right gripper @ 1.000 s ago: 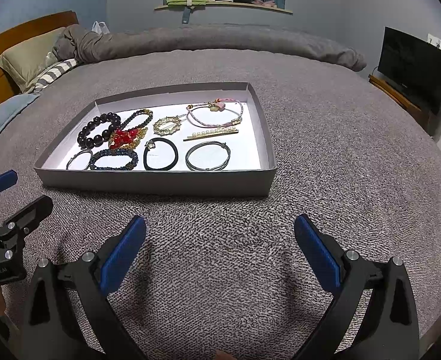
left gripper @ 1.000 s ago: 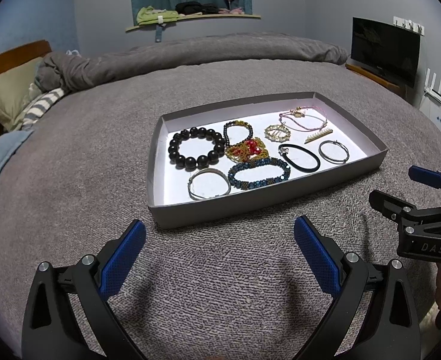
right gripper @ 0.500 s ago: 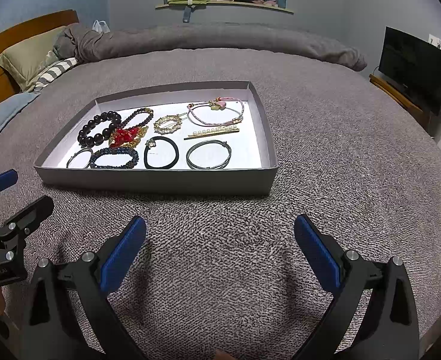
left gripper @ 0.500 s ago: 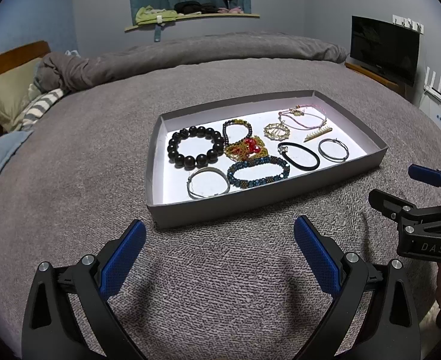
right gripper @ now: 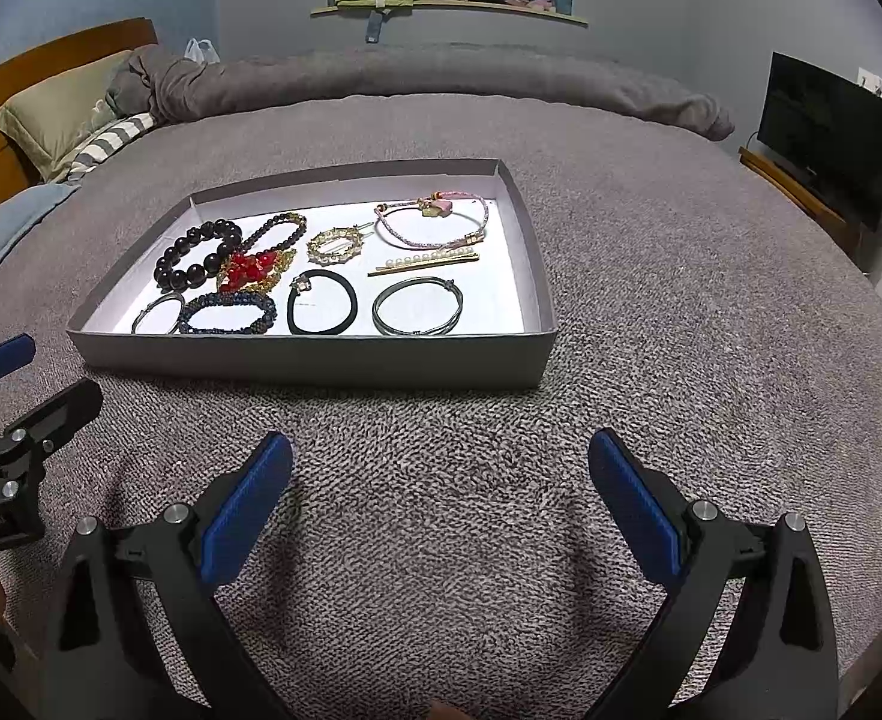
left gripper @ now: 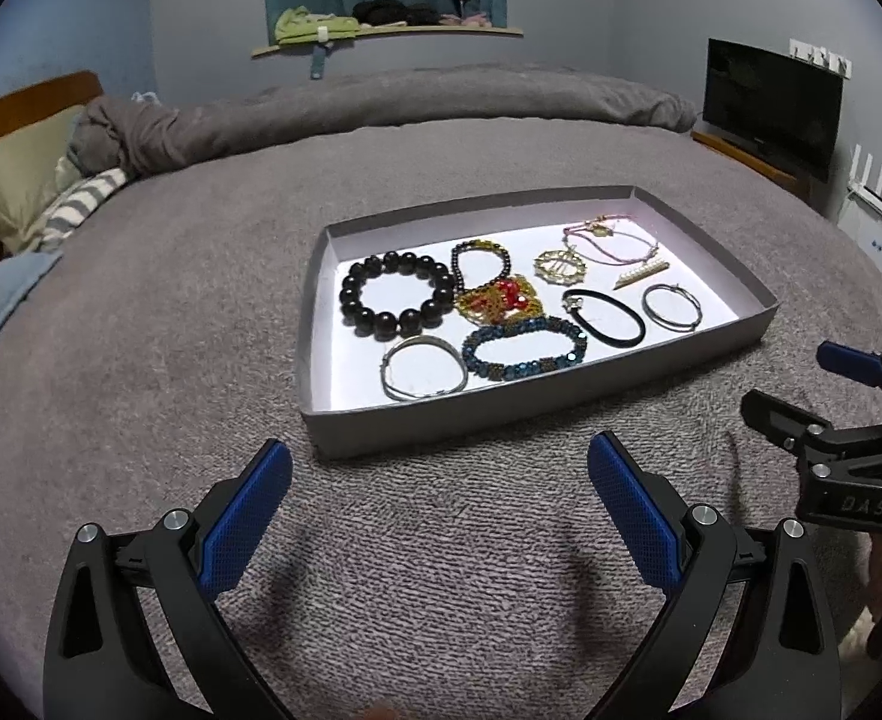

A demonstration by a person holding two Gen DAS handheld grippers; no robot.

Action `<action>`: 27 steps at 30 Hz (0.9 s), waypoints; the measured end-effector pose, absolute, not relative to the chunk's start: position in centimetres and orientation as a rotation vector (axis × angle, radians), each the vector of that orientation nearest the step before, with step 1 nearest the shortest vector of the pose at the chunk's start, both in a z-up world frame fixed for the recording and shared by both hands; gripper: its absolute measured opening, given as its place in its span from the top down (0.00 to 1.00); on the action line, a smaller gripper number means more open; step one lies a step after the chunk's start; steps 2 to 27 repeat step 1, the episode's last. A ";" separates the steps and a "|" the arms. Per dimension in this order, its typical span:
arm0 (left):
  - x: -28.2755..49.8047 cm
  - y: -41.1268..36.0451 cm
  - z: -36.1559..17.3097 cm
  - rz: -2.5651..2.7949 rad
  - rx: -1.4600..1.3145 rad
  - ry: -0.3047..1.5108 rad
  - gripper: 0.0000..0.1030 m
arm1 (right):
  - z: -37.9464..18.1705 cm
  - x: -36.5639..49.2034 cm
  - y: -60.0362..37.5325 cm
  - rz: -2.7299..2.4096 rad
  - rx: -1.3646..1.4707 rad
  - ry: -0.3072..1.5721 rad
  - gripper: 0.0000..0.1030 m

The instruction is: Organize jewelry

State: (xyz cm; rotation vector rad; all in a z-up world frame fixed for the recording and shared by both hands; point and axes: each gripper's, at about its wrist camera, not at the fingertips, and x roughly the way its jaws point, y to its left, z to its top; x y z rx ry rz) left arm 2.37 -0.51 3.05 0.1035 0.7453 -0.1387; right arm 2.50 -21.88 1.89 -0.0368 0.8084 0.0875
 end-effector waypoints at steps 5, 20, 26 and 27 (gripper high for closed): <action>2.2 -0.5 3.2 -0.133 0.116 0.735 0.03 | 1.9 2.5 -21.9 0.087 -0.036 0.810 0.05; 2.2 -0.5 3.2 -0.133 0.116 0.735 0.03 | 1.9 2.5 -21.9 0.087 -0.036 0.810 0.05; 2.2 -0.5 3.2 -0.133 0.116 0.735 0.03 | 1.9 2.5 -21.9 0.087 -0.036 0.810 0.05; 2.2 -0.5 3.2 -0.133 0.116 0.735 0.03 | 1.9 2.5 -21.9 0.087 -0.036 0.810 0.05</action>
